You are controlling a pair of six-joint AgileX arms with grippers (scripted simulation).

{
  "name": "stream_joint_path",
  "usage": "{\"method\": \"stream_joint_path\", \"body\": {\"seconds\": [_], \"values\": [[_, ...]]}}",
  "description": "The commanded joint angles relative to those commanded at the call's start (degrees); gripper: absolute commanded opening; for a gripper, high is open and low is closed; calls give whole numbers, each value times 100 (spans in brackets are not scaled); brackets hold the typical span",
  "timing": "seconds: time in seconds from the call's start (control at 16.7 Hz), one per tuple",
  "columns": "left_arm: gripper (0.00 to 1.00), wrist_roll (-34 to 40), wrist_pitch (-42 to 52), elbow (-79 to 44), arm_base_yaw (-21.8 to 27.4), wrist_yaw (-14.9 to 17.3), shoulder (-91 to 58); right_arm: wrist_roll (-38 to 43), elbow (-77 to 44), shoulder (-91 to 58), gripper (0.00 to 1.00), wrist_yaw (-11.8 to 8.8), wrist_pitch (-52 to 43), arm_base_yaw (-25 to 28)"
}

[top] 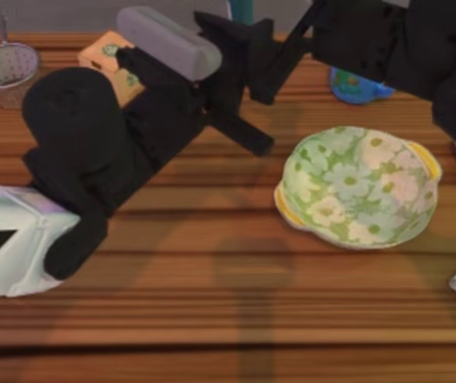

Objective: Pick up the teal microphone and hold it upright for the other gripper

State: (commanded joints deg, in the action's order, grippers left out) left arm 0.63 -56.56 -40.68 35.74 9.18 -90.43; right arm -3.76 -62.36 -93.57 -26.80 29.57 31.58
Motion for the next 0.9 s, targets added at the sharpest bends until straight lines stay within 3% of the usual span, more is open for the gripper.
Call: {"method": "stream_joint_path", "body": {"seconds": [0.24,0.9], "values": [[0,0,0,0,0,0,0,1,-40,-41,100,27,6,27],[0,0,0,0,0,0,0,1,-40,-41,17,27,6,27]]}}
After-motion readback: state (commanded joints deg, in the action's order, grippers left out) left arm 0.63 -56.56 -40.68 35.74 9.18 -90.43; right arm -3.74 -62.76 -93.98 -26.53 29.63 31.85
